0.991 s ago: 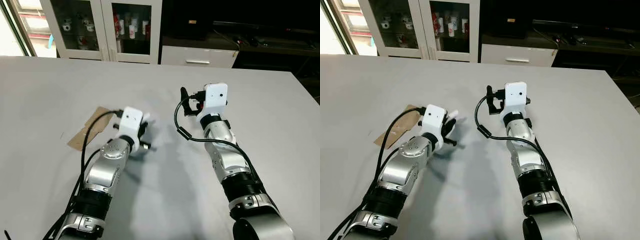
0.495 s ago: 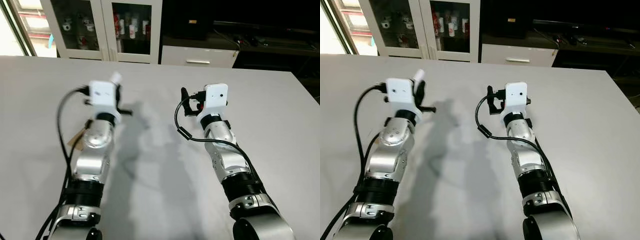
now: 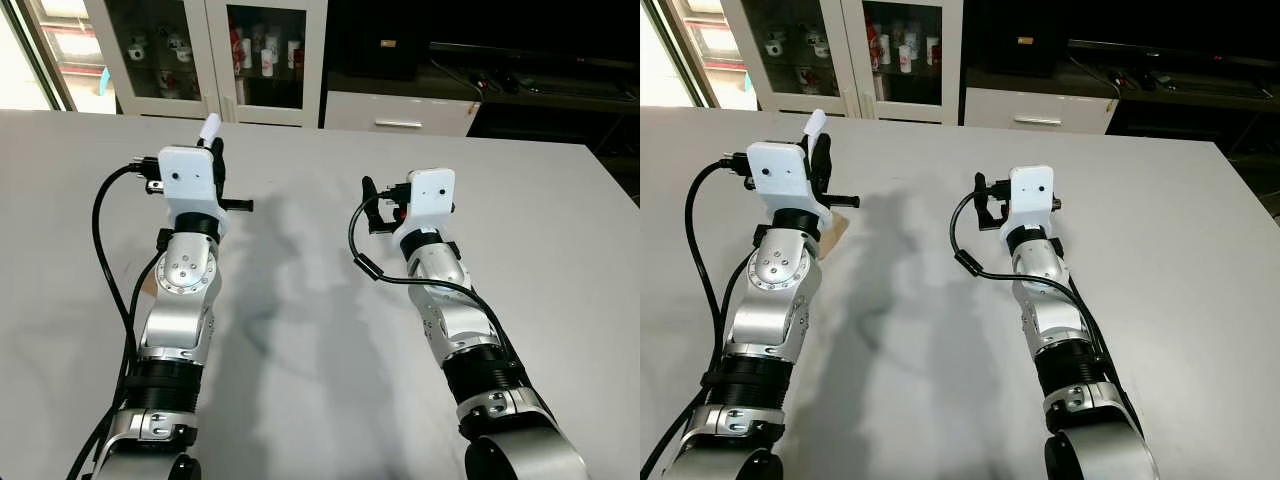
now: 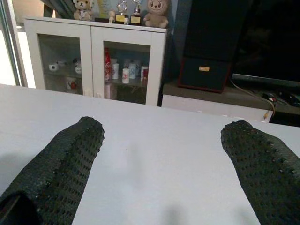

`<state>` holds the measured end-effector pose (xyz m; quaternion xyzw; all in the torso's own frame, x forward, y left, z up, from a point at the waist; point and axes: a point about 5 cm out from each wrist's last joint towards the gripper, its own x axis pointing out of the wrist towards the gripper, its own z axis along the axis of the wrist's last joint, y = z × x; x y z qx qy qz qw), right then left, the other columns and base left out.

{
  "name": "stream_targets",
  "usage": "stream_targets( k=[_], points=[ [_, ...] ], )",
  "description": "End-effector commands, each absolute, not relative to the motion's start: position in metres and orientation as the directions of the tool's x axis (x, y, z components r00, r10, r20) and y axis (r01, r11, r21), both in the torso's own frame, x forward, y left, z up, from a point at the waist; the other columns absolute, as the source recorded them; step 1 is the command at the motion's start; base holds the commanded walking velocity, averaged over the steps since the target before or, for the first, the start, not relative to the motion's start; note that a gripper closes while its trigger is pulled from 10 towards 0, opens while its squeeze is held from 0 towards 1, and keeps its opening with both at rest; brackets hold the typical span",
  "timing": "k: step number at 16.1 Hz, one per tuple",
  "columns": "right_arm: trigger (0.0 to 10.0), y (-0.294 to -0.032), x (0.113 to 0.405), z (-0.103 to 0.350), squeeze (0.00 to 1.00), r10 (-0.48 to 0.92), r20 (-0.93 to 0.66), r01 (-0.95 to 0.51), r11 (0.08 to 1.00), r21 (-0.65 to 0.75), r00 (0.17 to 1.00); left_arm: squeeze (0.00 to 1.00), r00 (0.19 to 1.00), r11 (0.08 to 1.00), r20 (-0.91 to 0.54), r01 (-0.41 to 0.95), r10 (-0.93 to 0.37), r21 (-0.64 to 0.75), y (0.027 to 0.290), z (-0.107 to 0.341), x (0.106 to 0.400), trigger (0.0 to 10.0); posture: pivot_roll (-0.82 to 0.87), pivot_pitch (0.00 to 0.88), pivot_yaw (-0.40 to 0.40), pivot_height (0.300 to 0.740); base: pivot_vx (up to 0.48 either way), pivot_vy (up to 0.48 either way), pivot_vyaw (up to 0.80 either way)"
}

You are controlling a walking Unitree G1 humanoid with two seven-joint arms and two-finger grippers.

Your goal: Picking trash to rubbish bin

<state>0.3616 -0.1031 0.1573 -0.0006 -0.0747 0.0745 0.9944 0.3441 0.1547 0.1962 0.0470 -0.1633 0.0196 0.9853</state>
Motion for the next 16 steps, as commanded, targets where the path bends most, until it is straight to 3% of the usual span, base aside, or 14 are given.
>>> stream_targets(
  k=[1,16],
  points=[
    [10.0,-0.1092,0.3625,0.1550,0.00,0.129,0.127,-0.129,0.992,-0.003,0.983,0.00,0.955,0.996,0.296,-0.044,0.019,0.077,0.1510,0.1920,0.3448,10.0,0.03,0.040,-0.068,0.740,0.000,0.000,0.00],
    [10.0,-0.1085,0.3627,0.1552,0.00,0.129,0.126,-0.129,0.992,-0.001,0.984,0.00,0.966,0.996,0.258,-0.039,0.017,0.079,0.1508,0.1898,0.3468,10.0,0.03,0.040,-0.067,0.740,0.000,0.436,0.00]
  ],
)
